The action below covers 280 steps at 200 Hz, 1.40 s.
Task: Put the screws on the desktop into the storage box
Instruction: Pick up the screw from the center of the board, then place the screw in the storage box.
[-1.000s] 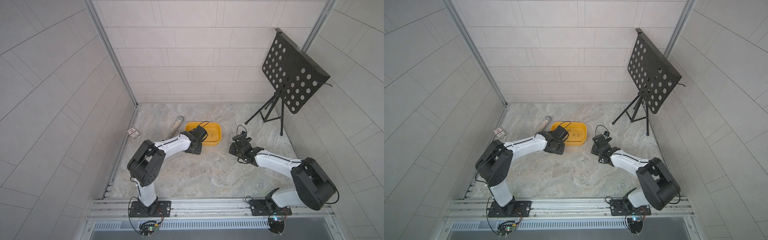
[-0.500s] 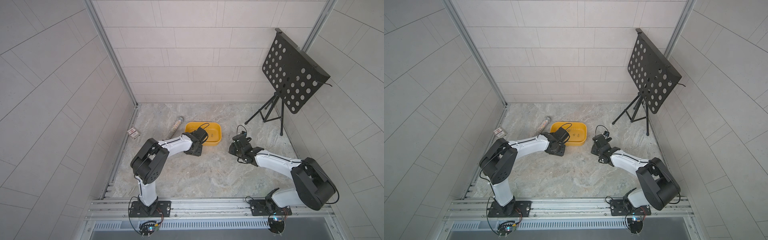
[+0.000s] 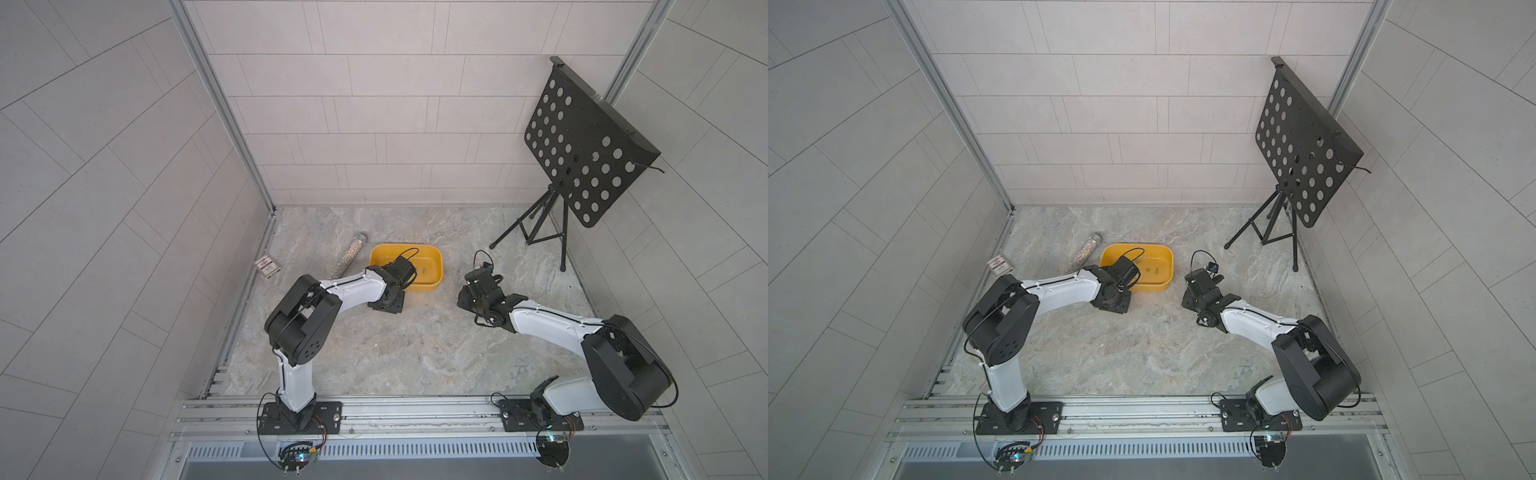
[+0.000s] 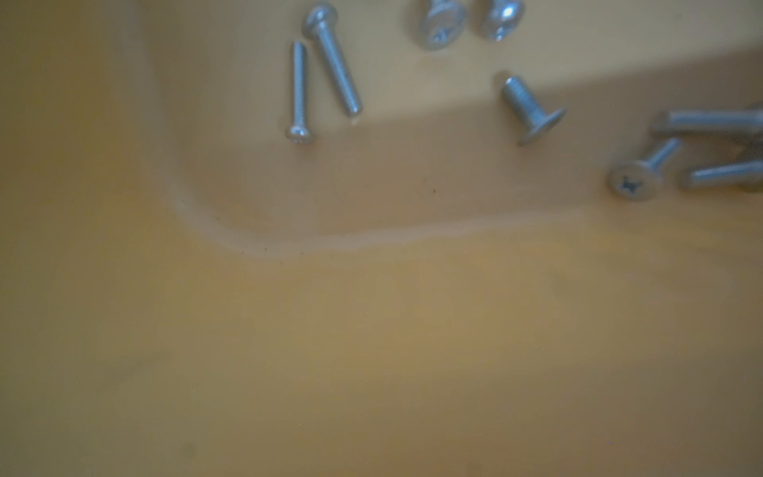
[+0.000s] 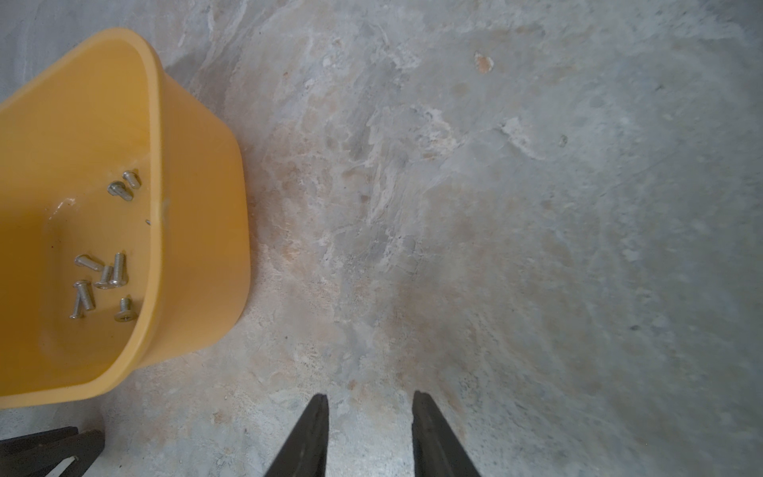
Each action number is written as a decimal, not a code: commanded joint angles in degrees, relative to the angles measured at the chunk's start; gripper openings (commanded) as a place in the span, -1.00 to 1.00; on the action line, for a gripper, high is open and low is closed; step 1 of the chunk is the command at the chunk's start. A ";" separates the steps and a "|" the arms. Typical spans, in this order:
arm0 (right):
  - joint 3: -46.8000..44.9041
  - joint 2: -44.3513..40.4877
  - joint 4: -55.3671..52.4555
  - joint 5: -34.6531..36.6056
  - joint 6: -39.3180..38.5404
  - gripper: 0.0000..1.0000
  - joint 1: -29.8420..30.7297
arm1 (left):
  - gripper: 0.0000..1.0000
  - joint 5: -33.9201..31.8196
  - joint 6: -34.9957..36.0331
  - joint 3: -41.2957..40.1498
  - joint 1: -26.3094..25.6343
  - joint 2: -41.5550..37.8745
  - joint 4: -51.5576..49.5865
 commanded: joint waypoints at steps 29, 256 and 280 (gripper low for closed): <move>0.09 0.78 0.11 0.31 -0.03 -0.23 -0.21 | -0.54 -0.91 0.12 -0.67 -0.31 0.52 -1.60; 0.24 1.64 1.16 -0.92 -0.29 -0.23 -0.20 | -0.85 -2.51 2.73 6.97 -1.34 -12.88 -16.49; 0.43 1.84 1.18 -1.24 -0.47 -0.23 -0.22 | -0.85 -3.41 3.18 12.43 -1.33 -13.55 -18.83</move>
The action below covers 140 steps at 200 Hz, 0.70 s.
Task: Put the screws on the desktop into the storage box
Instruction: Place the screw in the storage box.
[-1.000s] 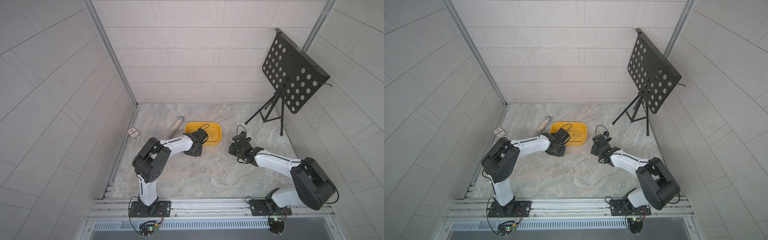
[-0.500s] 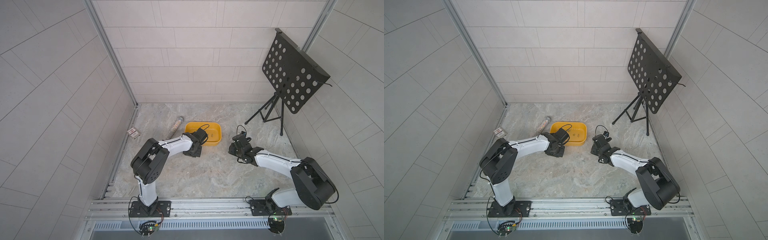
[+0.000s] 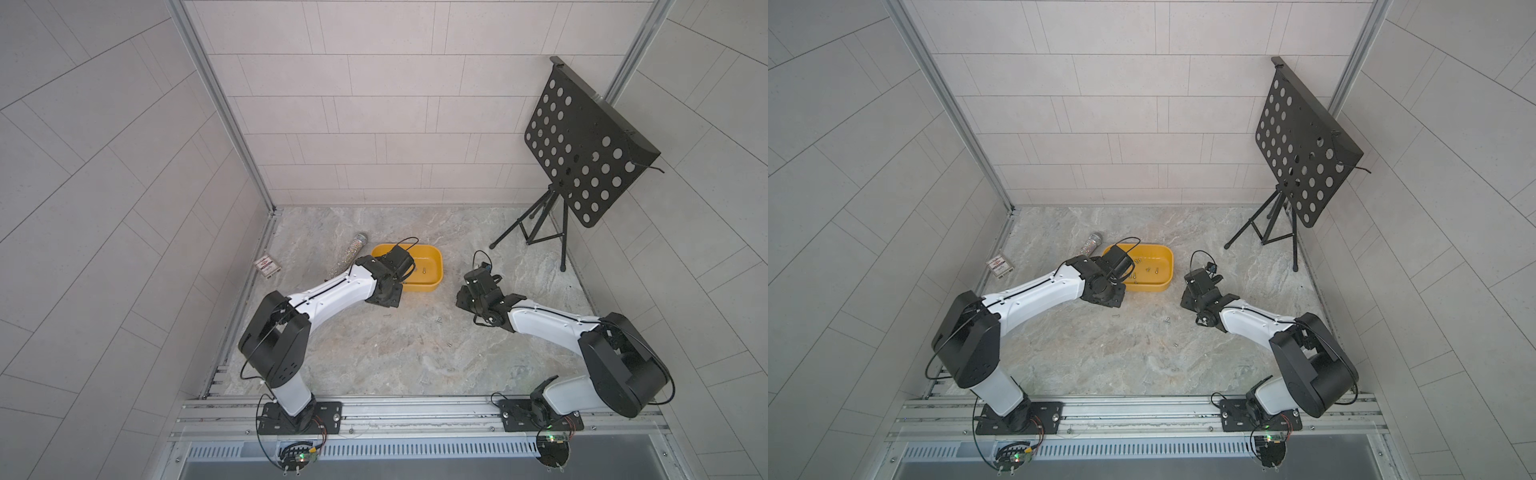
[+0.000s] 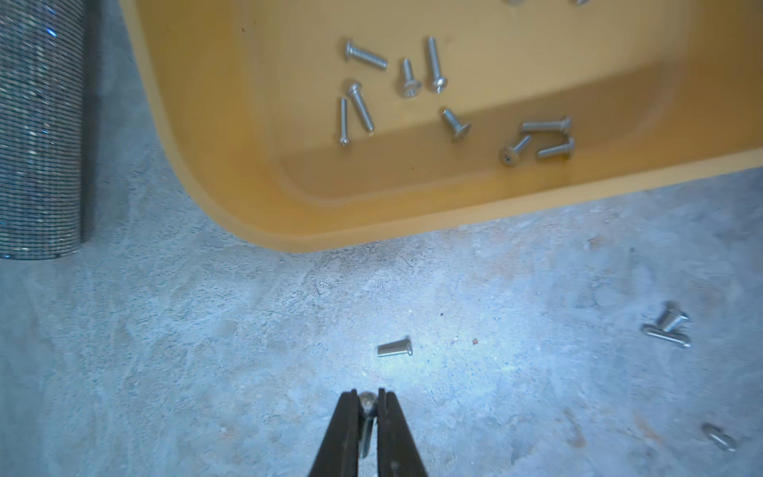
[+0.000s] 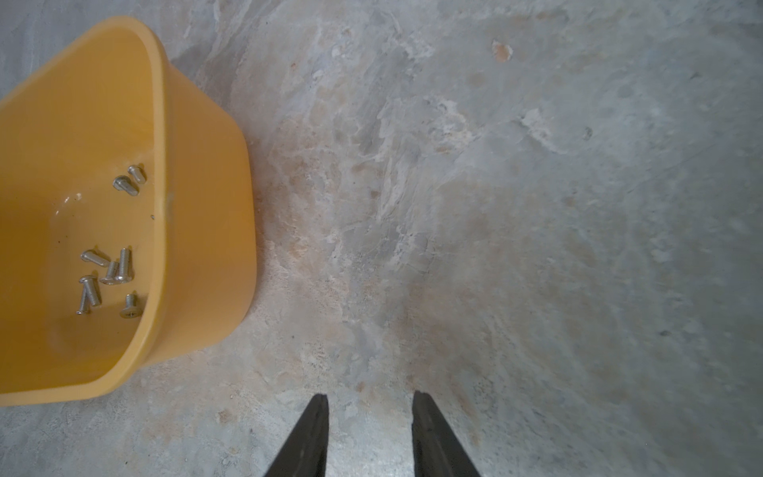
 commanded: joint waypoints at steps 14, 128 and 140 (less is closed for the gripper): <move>0.22 0.26 -0.15 0.13 -0.52 -0.23 -0.21 | -0.85 -3.41 1.99 9.62 -0.25 -0.96 -5.71; 0.22 0.38 -0.05 -0.04 -0.91 -0.23 -0.23 | -0.86 -2.72 5.80 30.48 4.39 22.10 -7.27; 0.35 0.58 -0.04 -0.15 -0.95 -0.23 -0.20 | -0.86 -2.57 6.08 31.58 5.16 23.84 -7.79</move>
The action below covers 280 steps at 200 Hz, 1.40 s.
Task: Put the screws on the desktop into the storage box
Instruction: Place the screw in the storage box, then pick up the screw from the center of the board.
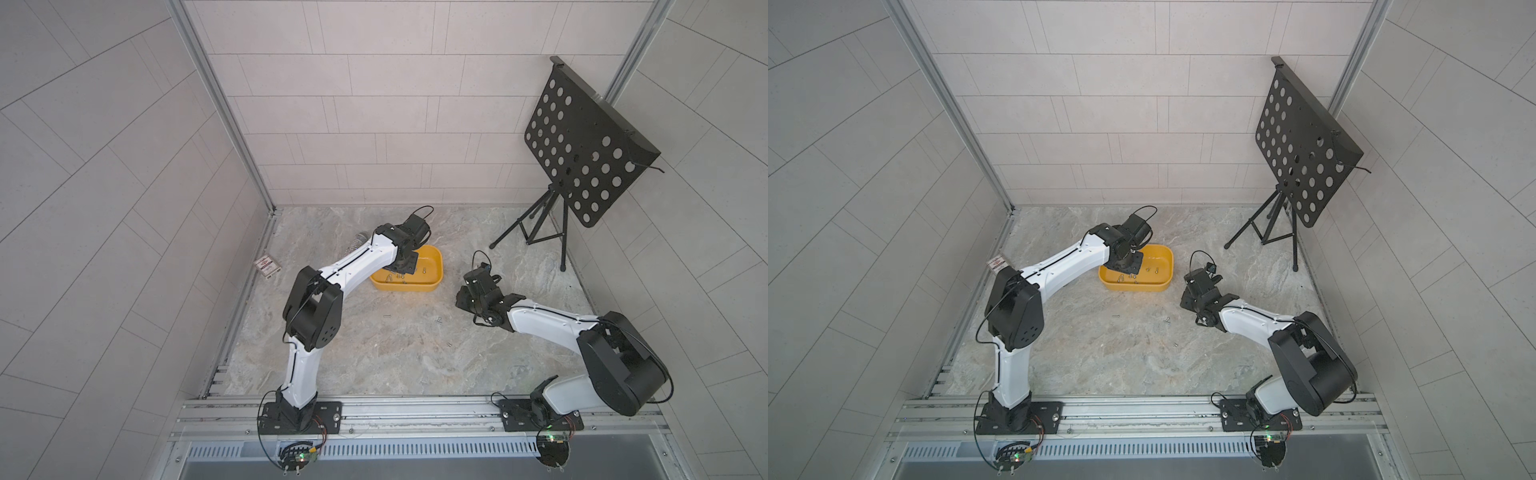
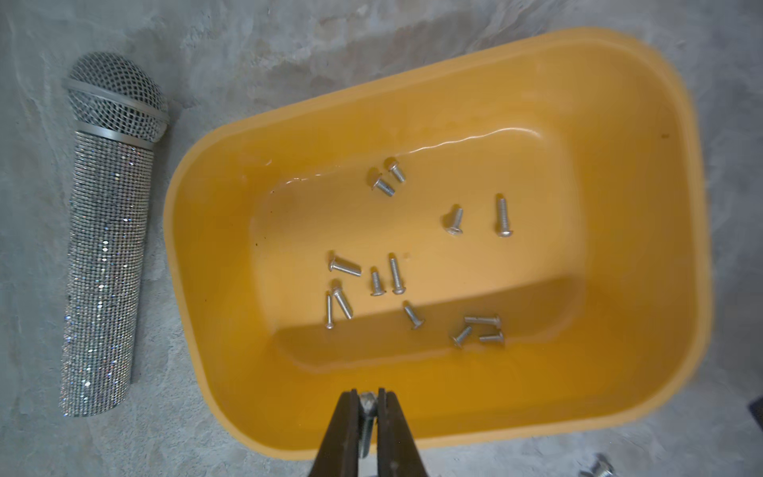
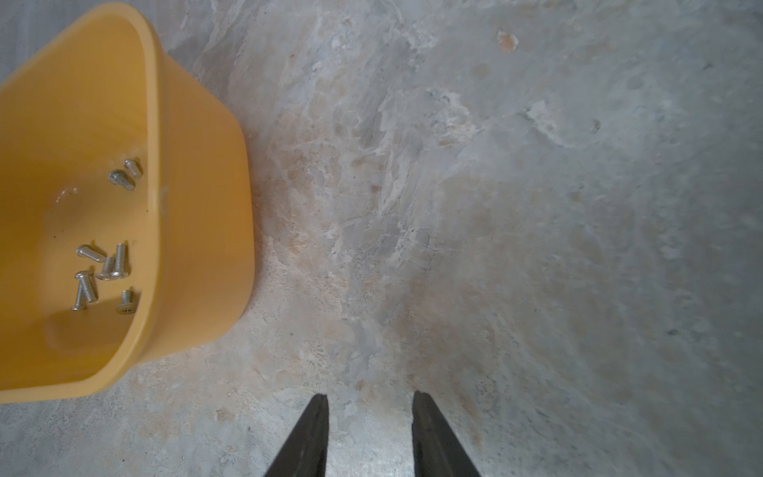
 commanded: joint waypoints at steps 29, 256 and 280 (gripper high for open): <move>0.41 0.69 -0.13 -0.04 -0.69 -0.23 -0.37 | -0.86 2.03 1.59 4.63 3.09 4.92 -2.26; 0.80 1.15 -0.09 -0.66 -0.78 -0.22 -0.36 | -0.32 2.93 2.37 8.88 4.97 9.11 -3.34; 0.68 1.15 -0.17 -0.67 -0.76 -0.22 -0.34 | -0.31 2.39 2.59 9.05 4.98 5.38 -4.01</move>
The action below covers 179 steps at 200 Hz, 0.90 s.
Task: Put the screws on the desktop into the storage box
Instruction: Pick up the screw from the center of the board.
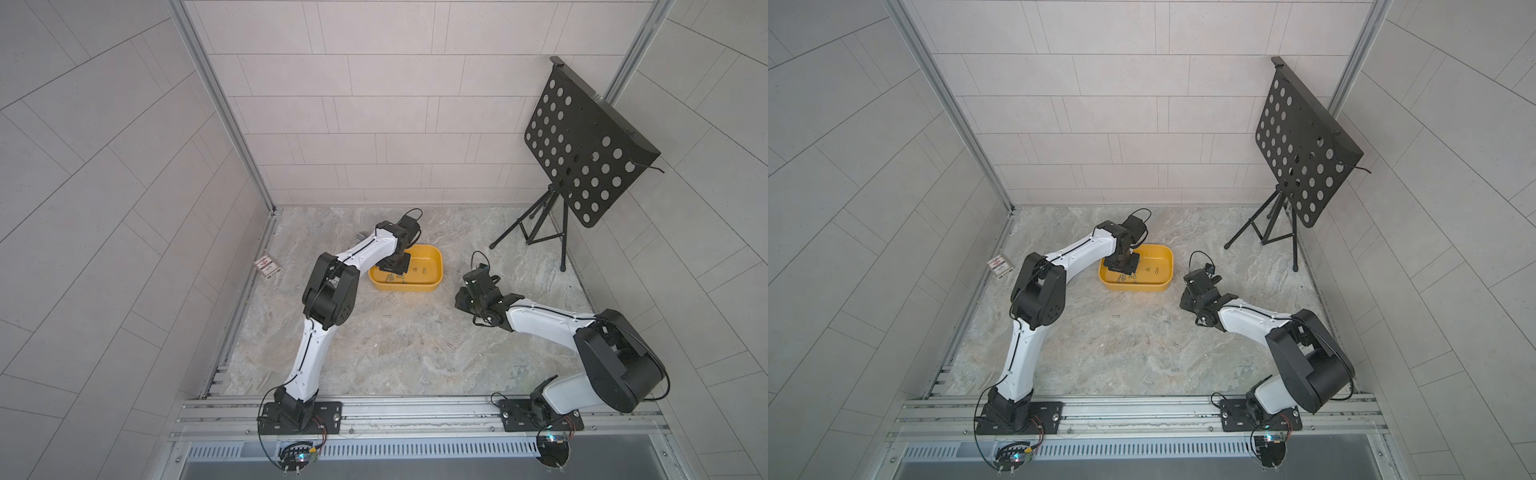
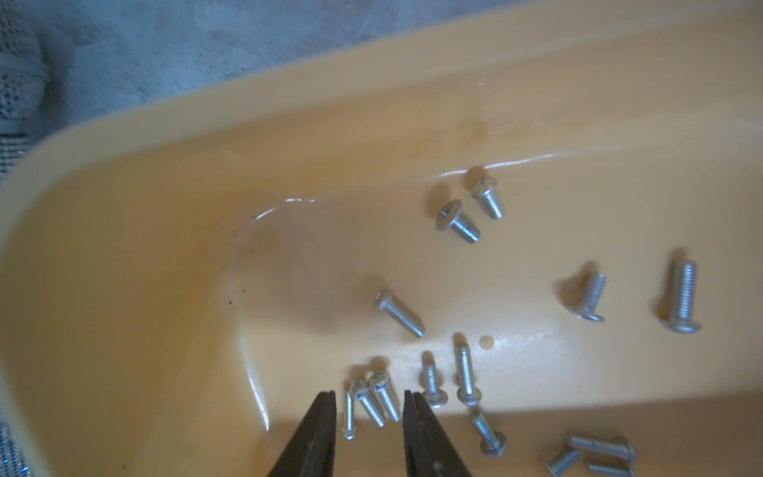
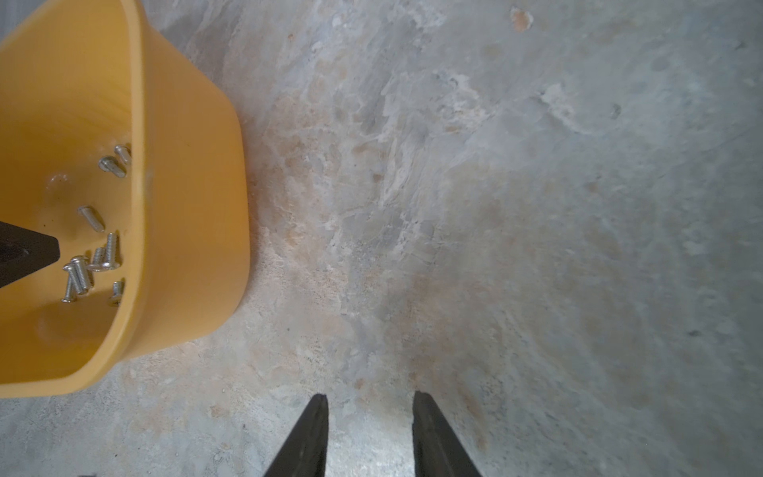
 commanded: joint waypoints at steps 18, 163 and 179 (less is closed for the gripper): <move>0.63 0.10 -0.50 0.42 -0.34 -0.22 -0.17 | -0.31 -2.24 0.75 1.42 0.24 -10.07 -2.73; 1.24 -0.16 -2.15 0.78 -0.60 -0.20 1.30 | -0.24 -2.17 3.21 -34.36 10.61 -45.62 1.67; 1.57 -0.31 -2.79 1.02 -0.65 -0.20 1.61 | -0.23 -1.79 3.25 -35.05 10.87 -46.20 1.76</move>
